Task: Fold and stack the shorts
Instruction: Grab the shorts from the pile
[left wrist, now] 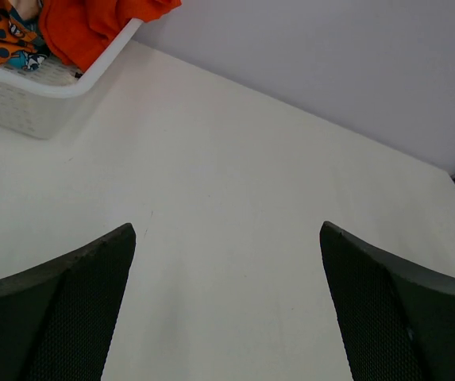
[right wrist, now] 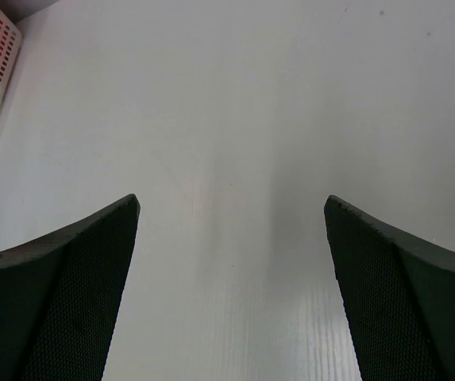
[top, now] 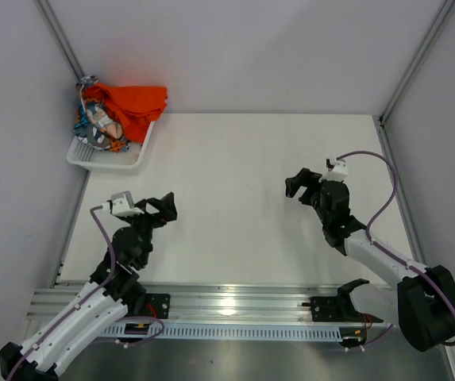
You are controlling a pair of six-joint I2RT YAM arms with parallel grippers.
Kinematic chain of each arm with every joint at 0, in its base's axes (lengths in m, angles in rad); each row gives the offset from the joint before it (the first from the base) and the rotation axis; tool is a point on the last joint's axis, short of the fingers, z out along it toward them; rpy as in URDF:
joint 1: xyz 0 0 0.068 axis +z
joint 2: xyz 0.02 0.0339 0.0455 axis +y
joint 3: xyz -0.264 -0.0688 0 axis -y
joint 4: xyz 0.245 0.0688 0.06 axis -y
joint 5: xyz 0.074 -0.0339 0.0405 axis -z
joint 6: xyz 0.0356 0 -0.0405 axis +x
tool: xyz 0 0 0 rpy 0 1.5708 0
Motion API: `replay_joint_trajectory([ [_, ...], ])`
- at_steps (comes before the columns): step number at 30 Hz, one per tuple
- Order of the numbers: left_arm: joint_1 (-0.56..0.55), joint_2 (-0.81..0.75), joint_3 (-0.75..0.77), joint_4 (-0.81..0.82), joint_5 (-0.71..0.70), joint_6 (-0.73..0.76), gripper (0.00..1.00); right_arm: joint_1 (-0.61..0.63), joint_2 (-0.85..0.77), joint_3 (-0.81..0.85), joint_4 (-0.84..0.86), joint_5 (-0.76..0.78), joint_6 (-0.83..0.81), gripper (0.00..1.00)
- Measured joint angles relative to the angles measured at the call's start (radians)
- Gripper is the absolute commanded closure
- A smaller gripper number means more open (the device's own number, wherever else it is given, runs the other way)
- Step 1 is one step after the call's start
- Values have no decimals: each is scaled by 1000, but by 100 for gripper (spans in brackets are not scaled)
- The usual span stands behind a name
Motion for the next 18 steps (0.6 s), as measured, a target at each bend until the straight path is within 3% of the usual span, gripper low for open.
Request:
replay_joint_trajectory([
  [4,3,-45,-21,-8,-35,-61,1,-11,-11,-18,14,-15,0,1],
  [8,80,106,92,-127,-56,-179,1,-15,-11,-22,18,-29,0,0],
  [14,484,480,473,-211,164,-345,1,-17,-13,-23,20,-45,0,0],
  [18,636,708,696,-249,313,-430,1,-23,-14,-23,19,-53,0,1],
])
